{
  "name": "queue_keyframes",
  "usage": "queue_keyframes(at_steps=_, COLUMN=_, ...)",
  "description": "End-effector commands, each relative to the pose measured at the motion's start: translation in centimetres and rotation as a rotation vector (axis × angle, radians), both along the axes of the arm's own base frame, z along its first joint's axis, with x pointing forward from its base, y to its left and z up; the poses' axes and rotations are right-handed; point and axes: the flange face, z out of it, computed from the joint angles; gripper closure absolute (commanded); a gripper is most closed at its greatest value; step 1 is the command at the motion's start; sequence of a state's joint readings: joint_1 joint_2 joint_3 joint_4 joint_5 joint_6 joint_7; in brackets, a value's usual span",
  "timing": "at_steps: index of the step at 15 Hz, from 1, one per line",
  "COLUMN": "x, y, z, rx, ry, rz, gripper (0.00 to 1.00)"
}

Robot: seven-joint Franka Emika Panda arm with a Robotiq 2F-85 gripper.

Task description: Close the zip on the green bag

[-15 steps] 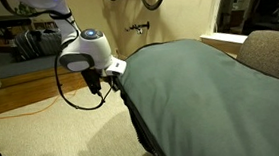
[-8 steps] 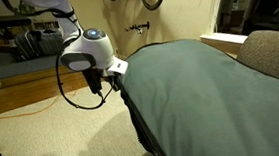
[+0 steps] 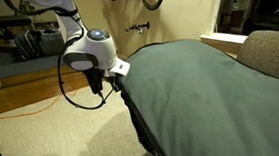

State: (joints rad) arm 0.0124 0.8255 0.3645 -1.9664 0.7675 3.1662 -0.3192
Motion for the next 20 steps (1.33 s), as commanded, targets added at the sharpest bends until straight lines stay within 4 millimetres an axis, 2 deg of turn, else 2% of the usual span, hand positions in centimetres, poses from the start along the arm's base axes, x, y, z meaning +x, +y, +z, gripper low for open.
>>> queue_keyframes(at_steps=1, x=1.3, y=-2.6, z=0.1, rx=0.017, ry=-0.002, rz=-0.049, gripper=0.93)
queue_keyframes(at_steps=14, x=1.1, y=-4.7, z=0.1, rx=0.058, ry=0.009, rz=-0.107, gripper=0.93)
queue_keyframes(at_steps=20, x=0.0, y=-5.5, z=-0.3, rx=0.086, ry=0.024, rz=-0.138, gripper=0.93)
